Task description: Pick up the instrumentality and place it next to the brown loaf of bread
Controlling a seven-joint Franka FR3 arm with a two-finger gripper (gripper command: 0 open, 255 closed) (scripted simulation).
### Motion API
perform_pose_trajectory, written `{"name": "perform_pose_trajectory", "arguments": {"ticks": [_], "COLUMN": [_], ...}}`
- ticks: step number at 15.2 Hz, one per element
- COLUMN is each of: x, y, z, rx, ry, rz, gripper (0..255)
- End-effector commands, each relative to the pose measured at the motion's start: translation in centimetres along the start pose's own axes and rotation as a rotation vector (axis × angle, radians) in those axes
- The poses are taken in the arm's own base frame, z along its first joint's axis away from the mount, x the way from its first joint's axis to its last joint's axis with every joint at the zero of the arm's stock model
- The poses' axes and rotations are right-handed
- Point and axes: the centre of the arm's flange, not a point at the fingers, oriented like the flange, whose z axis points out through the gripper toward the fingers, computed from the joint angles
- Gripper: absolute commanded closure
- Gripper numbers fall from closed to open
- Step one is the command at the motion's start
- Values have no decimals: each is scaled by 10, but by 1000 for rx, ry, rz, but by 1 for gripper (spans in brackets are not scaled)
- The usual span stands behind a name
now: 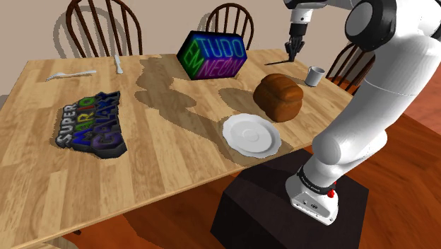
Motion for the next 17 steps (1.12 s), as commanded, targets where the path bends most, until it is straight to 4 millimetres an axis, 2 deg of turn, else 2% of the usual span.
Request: {"name": "perform_pose_trajectory", "arguments": {"ticks": [1,17], "x": [3,22], "y": [1,1], "z": [11,93], "rx": [0,0], "ry": [0,0], "rz": [0,0], "gripper": [255,255]}}
